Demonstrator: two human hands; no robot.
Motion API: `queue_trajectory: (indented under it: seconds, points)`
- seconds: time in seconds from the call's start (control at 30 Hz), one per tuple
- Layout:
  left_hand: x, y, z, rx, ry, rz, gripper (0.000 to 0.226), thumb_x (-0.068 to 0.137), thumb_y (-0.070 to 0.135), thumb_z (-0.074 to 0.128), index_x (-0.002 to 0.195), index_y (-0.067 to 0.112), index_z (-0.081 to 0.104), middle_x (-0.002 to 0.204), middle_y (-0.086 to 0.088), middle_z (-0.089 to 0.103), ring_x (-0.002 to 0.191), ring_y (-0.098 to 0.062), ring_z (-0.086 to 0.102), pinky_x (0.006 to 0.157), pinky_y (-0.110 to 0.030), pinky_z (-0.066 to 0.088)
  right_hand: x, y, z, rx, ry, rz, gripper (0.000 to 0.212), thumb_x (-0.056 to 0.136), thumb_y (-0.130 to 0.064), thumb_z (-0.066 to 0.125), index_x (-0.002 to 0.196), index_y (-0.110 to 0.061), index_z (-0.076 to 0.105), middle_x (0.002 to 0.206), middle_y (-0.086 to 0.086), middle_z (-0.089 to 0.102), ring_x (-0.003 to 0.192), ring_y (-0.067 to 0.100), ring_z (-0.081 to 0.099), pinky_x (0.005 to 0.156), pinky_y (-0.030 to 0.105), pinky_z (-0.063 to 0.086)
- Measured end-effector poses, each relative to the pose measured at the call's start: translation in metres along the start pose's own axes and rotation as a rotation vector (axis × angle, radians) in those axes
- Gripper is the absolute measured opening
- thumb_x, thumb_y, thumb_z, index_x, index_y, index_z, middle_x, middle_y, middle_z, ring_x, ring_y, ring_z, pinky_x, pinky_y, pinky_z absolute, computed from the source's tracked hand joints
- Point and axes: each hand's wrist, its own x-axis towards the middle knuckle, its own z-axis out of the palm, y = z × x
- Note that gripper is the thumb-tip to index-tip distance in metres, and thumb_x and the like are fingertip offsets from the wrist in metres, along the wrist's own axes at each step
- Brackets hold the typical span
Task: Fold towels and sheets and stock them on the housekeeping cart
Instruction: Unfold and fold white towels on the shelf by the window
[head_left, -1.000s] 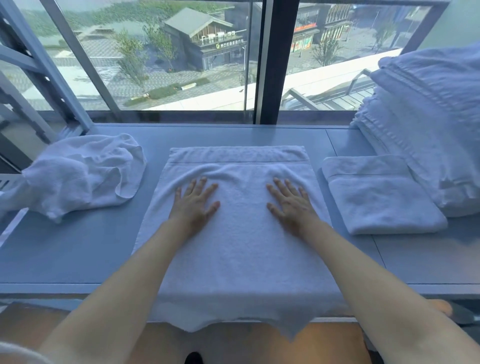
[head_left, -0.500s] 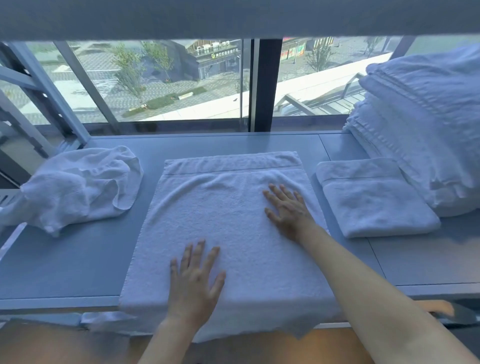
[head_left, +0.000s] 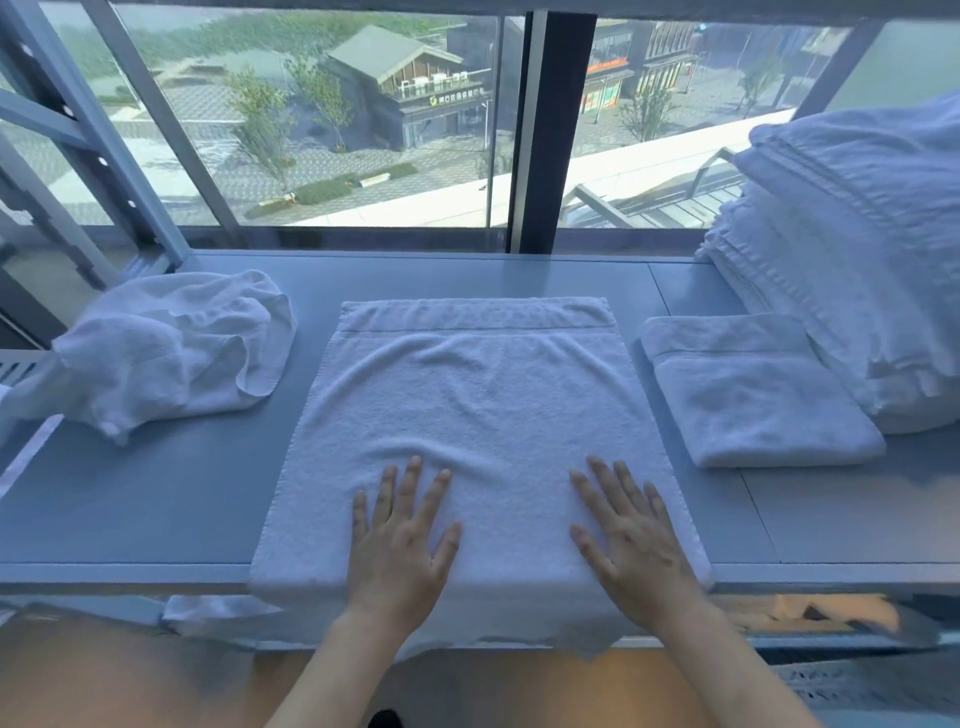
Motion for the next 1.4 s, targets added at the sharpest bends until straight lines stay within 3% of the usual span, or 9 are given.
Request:
queue_trajectory:
  seconds: [0.23, 0.37, 0.57, 0.8, 0.87, 0.97, 1.07, 1.2, 1.4]
  points:
    - [0.02, -0.001, -0.002, -0.044, -0.007, -0.005, 0.069, 0.093, 0.074, 0.0, 0.158, 0.053, -0.007, 0.169, 0.017, -0.021, 0.154, -0.012, -0.026, 0.127, -0.048, -0.012, 0.024, 0.005, -0.002, 0.012, -0.018, 0.006, 0.068, 0.097, -0.068, 0.009, 0.161, -0.047, -0.003, 0.168, -0.021, -0.02, 0.153, 0.006, -0.025, 0.127, 0.041, -0.012]
    - [0.049, -0.001, -0.009, -0.05, -0.017, -0.002, 0.071, 0.094, 0.072, 0.008, 0.161, 0.049, 0.002, 0.171, 0.013, -0.012, 0.158, -0.015, -0.015, 0.127, -0.048, -0.009, 0.049, 0.01, -0.005, 0.004, -0.01, 0.015, 0.07, 0.096, -0.068, 0.009, 0.161, -0.047, -0.002, 0.168, -0.022, -0.019, 0.154, 0.006, -0.024, 0.126, 0.039, -0.012]
    - [0.083, 0.0, -0.014, -0.055, -0.024, 0.022, 0.066, 0.102, 0.063, 0.029, 0.162, 0.045, 0.01, 0.173, 0.009, -0.004, 0.159, -0.017, -0.008, 0.127, -0.05, -0.007, 0.076, 0.014, -0.01, 0.004, 0.014, 0.05, 0.066, 0.103, -0.059, 0.029, 0.163, -0.041, 0.012, 0.172, -0.015, -0.003, 0.158, 0.013, -0.007, 0.127, 0.044, -0.003]
    - [0.043, 0.001, -0.019, -0.052, 0.053, 0.128, 0.063, 0.104, 0.053, 0.026, 0.163, 0.032, 0.022, 0.173, 0.003, 0.01, 0.16, -0.021, 0.001, 0.126, -0.059, 0.007, 0.072, 0.018, -0.008, -0.003, 0.019, 0.048, 0.074, 0.094, -0.068, 0.013, 0.163, -0.041, 0.012, 0.171, -0.016, -0.004, 0.158, 0.012, -0.007, 0.127, 0.044, -0.003]
    - [0.019, -0.005, -0.015, -0.046, 0.03, 0.134, 0.067, 0.101, 0.059, 0.017, 0.163, 0.033, 0.02, 0.173, 0.005, 0.008, 0.16, -0.02, 0.002, 0.125, -0.059, 0.008, 0.072, 0.017, -0.008, -0.001, 0.013, 0.047, 0.072, 0.096, -0.067, 0.016, 0.163, -0.041, 0.011, 0.172, -0.015, -0.003, 0.158, 0.012, -0.007, 0.127, 0.046, -0.003]
    - [-0.003, -0.018, -0.005, 0.036, -0.028, 0.112, 0.073, 0.098, 0.065, 0.004, 0.164, 0.035, 0.0, 0.171, 0.01, -0.014, 0.158, -0.015, -0.016, 0.127, -0.053, -0.003, 0.07, 0.012, -0.011, -0.011, 0.006, 0.068, 0.066, 0.103, -0.057, 0.028, 0.164, -0.038, 0.011, 0.172, -0.012, -0.003, 0.159, 0.014, -0.006, 0.127, 0.048, -0.001]
    - [-0.003, -0.023, -0.004, 0.058, -0.009, 0.124, 0.071, 0.099, 0.067, 0.004, 0.162, 0.038, -0.012, 0.169, 0.014, -0.021, 0.154, -0.011, -0.027, 0.127, -0.05, -0.008, 0.061, -0.018, -0.014, -0.021, 0.042, 0.044, 0.063, 0.106, -0.045, 0.034, 0.165, -0.028, 0.015, 0.173, -0.008, 0.0, 0.159, 0.018, -0.004, 0.127, 0.053, 0.001]
    - [0.001, -0.022, -0.003, 0.035, -0.006, 0.113, 0.071, 0.1, 0.067, 0.011, 0.162, 0.039, -0.009, 0.17, 0.015, -0.019, 0.155, -0.009, -0.024, 0.127, -0.051, -0.007, 0.047, -0.093, -0.002, 0.119, 0.029, -0.217, 0.064, 0.104, -0.044, 0.037, 0.163, -0.026, 0.022, 0.172, -0.009, 0.005, 0.159, 0.014, -0.002, 0.126, 0.048, 0.0]
    - [-0.001, -0.026, -0.004, 0.02, 0.02, 0.108, 0.071, 0.099, 0.065, 0.013, 0.163, 0.039, 0.001, 0.171, 0.013, -0.01, 0.157, -0.01, -0.017, 0.128, -0.048, -0.004, 0.039, -0.086, 0.01, 0.021, -0.025, -0.224, 0.062, 0.106, -0.048, 0.032, 0.164, -0.032, 0.016, 0.172, -0.012, -0.002, 0.158, 0.01, -0.005, 0.128, 0.041, -0.003]
